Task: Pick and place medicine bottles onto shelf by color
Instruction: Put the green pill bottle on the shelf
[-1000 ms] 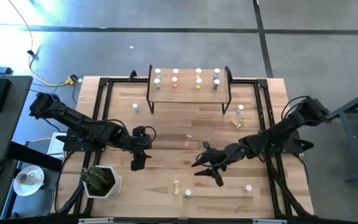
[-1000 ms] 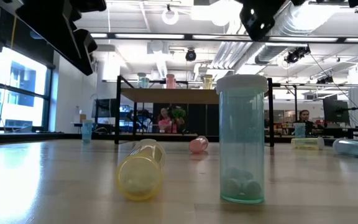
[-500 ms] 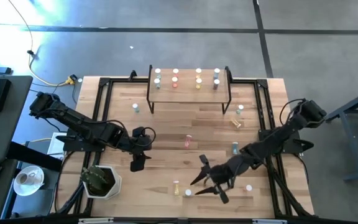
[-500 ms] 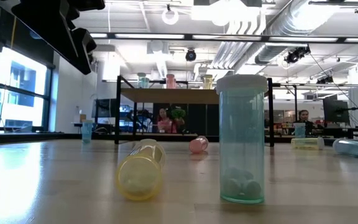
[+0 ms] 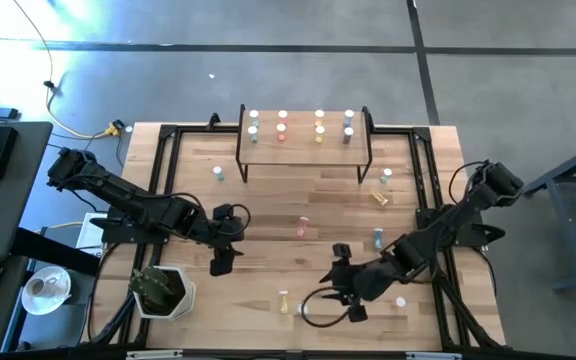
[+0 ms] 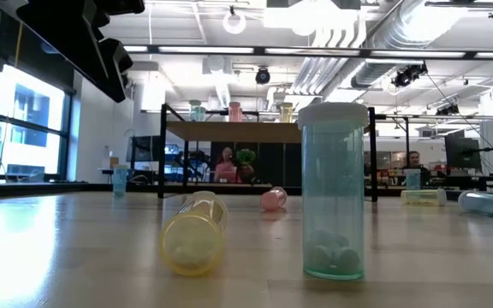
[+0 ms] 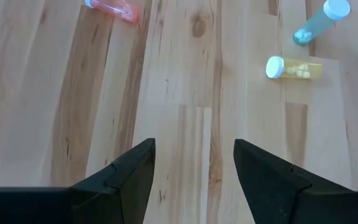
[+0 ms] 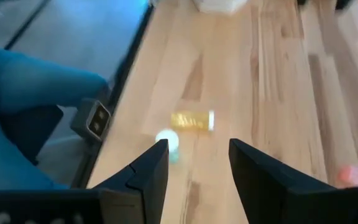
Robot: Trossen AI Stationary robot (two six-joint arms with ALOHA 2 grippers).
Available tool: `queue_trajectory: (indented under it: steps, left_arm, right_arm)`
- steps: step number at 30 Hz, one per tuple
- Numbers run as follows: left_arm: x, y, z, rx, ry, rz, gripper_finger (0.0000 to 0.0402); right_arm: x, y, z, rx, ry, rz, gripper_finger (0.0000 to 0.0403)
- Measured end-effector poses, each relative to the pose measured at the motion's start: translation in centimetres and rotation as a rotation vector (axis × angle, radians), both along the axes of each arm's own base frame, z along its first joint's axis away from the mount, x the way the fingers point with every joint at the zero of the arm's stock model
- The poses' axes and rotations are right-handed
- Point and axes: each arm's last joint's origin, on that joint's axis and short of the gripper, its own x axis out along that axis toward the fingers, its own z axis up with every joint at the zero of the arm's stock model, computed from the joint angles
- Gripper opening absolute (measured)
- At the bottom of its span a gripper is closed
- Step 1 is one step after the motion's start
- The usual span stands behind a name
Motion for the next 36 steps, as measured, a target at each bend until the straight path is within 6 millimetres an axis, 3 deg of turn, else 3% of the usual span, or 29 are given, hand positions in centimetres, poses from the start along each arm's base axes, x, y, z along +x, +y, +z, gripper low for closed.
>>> queue_trajectory:
  steps: [11,20,36]
  left_arm:
    - [0.0,-0.1,0.0,-0.041,0.002,0.000,0.0209]
    - [0.0,-0.1,0.0,-0.050,0.004,-0.006,0.0209]
    - [0.0,-0.1,0.0,-0.050,0.004,-0.010,0.0209]
  right_arm:
    - [1.0,3.5,-5.9,-0.052,0.106,0.003,0.0161]
    - [2.1,4.5,-11.4,-0.046,0.222,-0.122,0.0161]
    - [2.6,6.2,-13.2,-0.060,0.059,-0.230,0.0161]
